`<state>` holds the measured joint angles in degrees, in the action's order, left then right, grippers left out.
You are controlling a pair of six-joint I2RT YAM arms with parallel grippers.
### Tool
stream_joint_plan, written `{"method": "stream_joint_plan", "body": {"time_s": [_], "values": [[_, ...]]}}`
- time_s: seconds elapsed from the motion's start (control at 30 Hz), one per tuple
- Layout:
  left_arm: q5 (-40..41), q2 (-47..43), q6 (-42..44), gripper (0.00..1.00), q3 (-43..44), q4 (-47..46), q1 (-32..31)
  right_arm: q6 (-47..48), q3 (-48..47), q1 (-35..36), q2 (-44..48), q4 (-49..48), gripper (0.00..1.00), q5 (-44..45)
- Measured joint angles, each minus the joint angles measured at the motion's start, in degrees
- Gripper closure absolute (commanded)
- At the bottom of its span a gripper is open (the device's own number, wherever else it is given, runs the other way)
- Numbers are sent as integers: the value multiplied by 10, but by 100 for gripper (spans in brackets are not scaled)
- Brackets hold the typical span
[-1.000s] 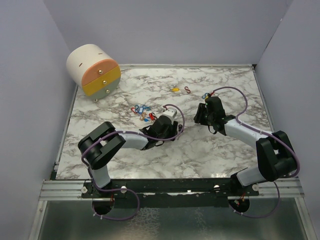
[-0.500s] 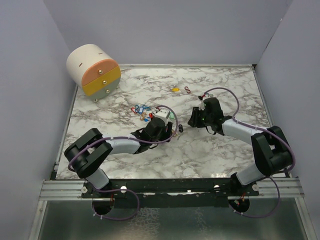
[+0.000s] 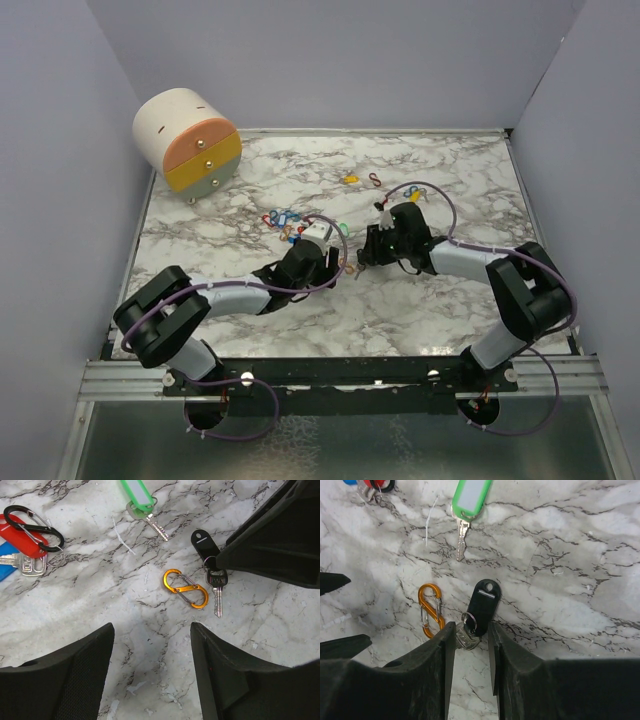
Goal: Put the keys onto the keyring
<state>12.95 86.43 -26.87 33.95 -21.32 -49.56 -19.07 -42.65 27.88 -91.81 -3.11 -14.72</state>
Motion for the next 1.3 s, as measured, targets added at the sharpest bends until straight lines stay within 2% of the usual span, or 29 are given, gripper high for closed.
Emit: {"method": "stream_joint_plan", "body": {"time_s": [0.43,0.63,0.8,1.13,1.3], "values": [[7,-30,-1,34,-10,0,0,5,-12,17,-37,-13,73,-1],[7,-30,0,34,-10,0,0,9,-21,24,-47,-13,91,-1],[7,-30,0,34,-10,0,0,10,-27,26,-50,-12,99,0],[7,-21,0,34,-10,0,1,10,-27,26,-33,-12,99,4],[7,-16,0,34,-10,0,1,9,-27,26,-23,-12,84,5]]}}
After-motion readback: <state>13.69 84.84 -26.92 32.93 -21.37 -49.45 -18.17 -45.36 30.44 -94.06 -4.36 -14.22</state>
